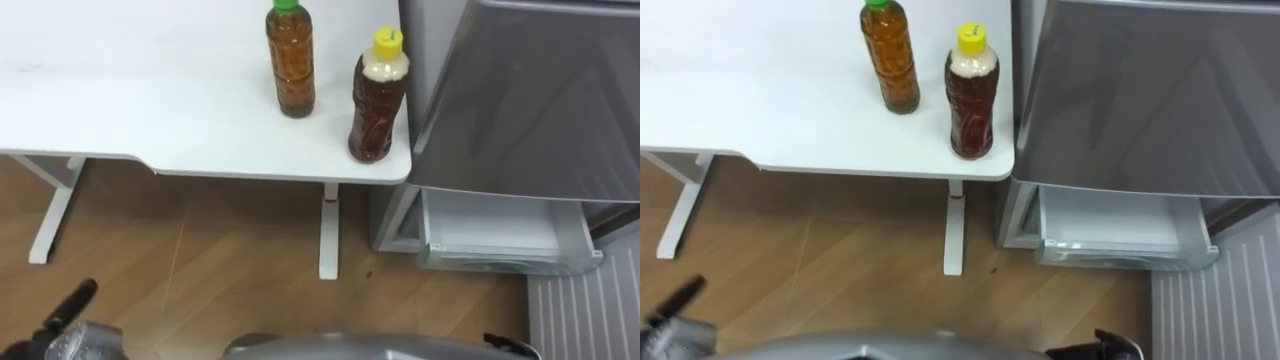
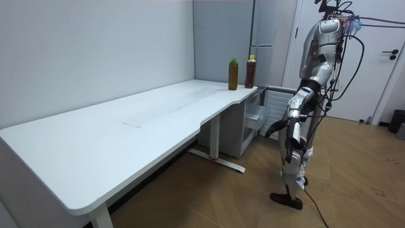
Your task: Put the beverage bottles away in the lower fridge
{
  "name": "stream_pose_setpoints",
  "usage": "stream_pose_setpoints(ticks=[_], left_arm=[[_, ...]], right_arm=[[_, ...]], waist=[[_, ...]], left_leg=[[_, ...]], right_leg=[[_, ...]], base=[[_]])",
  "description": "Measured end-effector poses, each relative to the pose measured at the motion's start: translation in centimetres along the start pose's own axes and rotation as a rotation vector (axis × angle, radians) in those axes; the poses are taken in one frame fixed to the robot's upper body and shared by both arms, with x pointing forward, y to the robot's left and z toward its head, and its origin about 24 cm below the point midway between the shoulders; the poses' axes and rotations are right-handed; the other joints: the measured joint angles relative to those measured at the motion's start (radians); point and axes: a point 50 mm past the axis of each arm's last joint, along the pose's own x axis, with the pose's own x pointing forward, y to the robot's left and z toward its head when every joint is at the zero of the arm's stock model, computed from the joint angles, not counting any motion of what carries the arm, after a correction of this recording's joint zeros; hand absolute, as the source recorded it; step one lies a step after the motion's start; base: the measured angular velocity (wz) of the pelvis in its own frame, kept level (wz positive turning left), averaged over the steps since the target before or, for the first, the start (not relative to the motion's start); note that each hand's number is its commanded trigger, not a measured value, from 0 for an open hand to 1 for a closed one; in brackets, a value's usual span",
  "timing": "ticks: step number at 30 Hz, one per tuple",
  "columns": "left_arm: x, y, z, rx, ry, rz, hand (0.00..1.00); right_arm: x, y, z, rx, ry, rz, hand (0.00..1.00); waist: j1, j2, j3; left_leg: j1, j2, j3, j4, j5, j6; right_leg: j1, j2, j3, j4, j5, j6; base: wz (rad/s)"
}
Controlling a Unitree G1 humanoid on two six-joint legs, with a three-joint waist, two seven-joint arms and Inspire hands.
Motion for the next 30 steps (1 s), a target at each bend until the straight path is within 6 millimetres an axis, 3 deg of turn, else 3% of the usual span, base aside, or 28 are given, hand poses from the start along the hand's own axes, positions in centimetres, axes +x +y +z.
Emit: stream_pose_setpoints(ticks=[2,5,6,13,17,22,24,30], left_arm=[[-0.8,-1.3,2.7,-0.088,-0.107,-0.032,0.00],[-2.1,-2.6,5.3,-0.160,-0.220,-0.090,0.00],[-2.4,-2.9,5.7,-0.170,-0.242,-0.104,0.00],[-6.1,-5.3,9.3,-0.201,-0.468,-0.322,0.00],[-9.4,-6.3,11.9,-0.267,-0.603,-0.491,0.00],[-12.8,-7.7,13.3,-0.281,-0.695,-0.756,0.00],[-13.9,-8.4,13.3,-0.234,-0.734,-0.866,0.00],[-17.6,-10.0,13.8,-0.204,-0.804,-1.186,0.00]], right_arm=[[0.0,0.0,0.3,-0.002,-0.021,0.010,0.00],[-0.1,0.0,0.3,0.003,-0.038,0.025,0.00],[-0.1,0.0,0.2,0.005,-0.038,0.028,0.00],[-0.1,0.1,0.2,0.025,-0.063,0.053,0.00],[-0.2,0.4,0.1,0.032,-0.069,0.079,0.00],[-0.2,0.3,0.1,0.044,-0.079,0.093,0.00],[-0.2,0.1,0.1,0.070,-0.076,0.098,0.00],[-0.2,0.1,0.2,0.098,-0.089,0.114,0.00]], waist=[[0.000,0.003,-0.0004],[-0.018,-0.001,-0.0011],[-0.021,-0.009,-0.0052],[-0.030,-0.017,-0.0009],[-0.057,-0.026,0.0028],[-0.084,-0.020,0.0061],[-0.110,-0.018,0.0134],[-0.137,-0.008,0.0136]], left_leg=[[-0.005,-0.002,-0.001,-0.002,0.000,0.000],[-0.004,-0.007,-0.012,-0.001,0.001,0.001],[-0.004,-0.009,-0.016,-0.001,0.001,0.001],[-0.008,-0.011,-0.022,0.000,0.001,0.001],[-0.013,-0.012,-0.026,0.001,0.001,0.001],[-0.012,-0.012,-0.025,0.004,0.001,0.001],[-0.019,-0.012,-0.026,0.009,0.001,0.001],[-0.026,-0.011,-0.019,0.009,0.001,0.001]], right_leg=[[-0.002,-0.001,0.000,0.000,-0.001,0.001],[0.003,-0.005,-0.016,-0.001,-0.003,0.004],[0.005,-0.006,-0.019,0.000,-0.004,0.005],[0.004,-0.008,-0.023,-0.003,-0.005,0.006],[0.009,-0.008,-0.019,-0.004,-0.006,0.007],[0.003,-0.008,-0.019,-0.004,-0.006,0.007],[0.001,-0.008,-0.017,-0.005,-0.007,0.007],[-0.007,-0.008,-0.001,-0.002,-0.007,0.006]], base=[[0.00],[0.12],[0.16],[0.02],[0.03],[-0.01],[0.00],[-0.04]])
